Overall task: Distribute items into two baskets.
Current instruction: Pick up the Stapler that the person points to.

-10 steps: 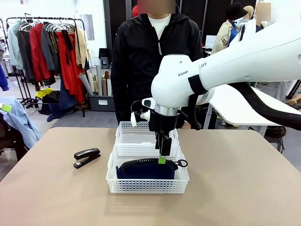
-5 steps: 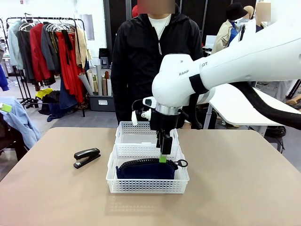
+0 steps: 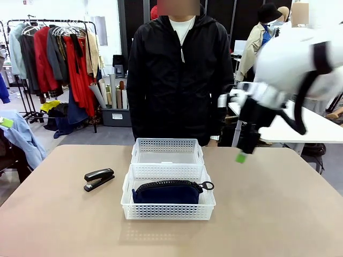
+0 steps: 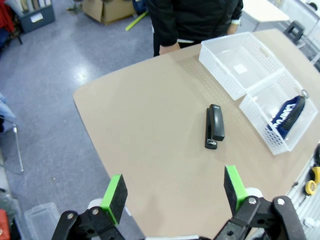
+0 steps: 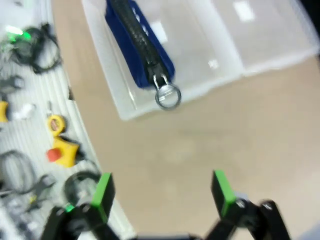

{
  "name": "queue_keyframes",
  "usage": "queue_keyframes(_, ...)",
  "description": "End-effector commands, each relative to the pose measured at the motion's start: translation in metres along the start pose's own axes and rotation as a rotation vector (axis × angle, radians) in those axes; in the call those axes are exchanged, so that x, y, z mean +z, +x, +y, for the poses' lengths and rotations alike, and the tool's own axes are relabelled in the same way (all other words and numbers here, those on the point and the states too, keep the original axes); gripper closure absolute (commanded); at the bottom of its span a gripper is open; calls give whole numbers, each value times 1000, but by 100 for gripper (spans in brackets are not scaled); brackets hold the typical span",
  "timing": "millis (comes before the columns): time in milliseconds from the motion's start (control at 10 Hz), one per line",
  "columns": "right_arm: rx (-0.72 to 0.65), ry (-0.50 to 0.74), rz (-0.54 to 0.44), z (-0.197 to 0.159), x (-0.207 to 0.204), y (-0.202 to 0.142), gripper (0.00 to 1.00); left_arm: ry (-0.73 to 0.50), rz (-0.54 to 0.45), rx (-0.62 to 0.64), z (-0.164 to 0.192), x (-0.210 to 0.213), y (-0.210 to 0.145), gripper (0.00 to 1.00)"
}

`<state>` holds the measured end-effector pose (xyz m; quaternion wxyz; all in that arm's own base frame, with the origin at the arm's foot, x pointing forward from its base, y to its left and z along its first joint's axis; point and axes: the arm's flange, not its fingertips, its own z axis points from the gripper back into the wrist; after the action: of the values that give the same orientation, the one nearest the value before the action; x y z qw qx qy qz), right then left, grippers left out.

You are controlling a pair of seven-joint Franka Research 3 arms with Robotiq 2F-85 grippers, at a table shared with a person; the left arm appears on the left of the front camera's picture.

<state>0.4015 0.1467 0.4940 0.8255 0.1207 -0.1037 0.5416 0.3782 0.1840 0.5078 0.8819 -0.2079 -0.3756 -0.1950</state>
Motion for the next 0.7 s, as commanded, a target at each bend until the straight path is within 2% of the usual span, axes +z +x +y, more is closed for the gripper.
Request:
queue_keyframes(0, -124, -52, -134, 13, 14, -60, 0, -16, -27, -12, 2, -1, -1, 0)
queue_keyframes(200, -272, -63, -246, 4, 33, -116, 0, -16, -27, -12, 2, -1, -1, 0)
queue_keyframes(300, -302, -56, -310, -3, 39, -139, 0, -16, -27, -12, 2, -1, -1, 0)
queue_keyframes(600, -402, -30, -436, -25, 46, -182, 0, -16, -27, -12, 2, -1, -1, 0)
